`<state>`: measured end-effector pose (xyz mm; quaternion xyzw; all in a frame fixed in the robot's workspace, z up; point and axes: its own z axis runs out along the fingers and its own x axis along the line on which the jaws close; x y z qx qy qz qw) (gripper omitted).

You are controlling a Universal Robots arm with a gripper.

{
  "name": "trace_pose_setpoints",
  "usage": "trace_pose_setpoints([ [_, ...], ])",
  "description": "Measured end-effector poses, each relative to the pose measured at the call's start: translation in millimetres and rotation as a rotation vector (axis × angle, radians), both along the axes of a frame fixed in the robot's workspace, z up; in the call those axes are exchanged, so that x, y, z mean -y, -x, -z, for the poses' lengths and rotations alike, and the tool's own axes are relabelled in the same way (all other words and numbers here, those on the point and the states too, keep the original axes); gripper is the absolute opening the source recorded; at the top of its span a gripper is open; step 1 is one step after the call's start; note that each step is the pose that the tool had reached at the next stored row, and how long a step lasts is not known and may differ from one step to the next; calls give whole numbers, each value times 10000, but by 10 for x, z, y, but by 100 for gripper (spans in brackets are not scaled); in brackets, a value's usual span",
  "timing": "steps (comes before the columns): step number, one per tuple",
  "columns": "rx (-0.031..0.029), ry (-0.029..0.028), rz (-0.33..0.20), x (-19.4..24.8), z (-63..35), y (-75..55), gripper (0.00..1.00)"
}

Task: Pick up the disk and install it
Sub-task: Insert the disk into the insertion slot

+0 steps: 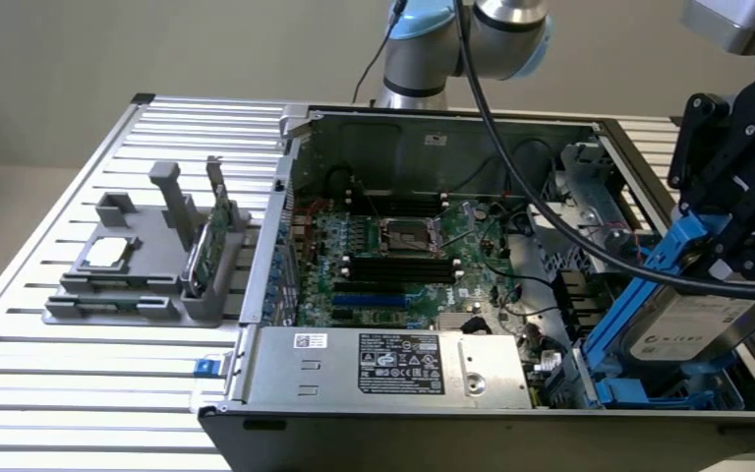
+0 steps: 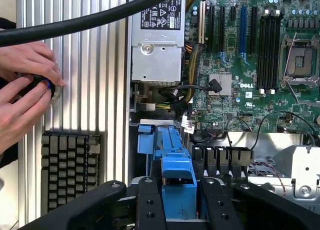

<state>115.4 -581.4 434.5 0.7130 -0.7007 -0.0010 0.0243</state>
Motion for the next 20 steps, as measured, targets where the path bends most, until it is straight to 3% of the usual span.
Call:
trace_pose_setpoints([
  [20,0,-5,97,-3,124,3,33],
])
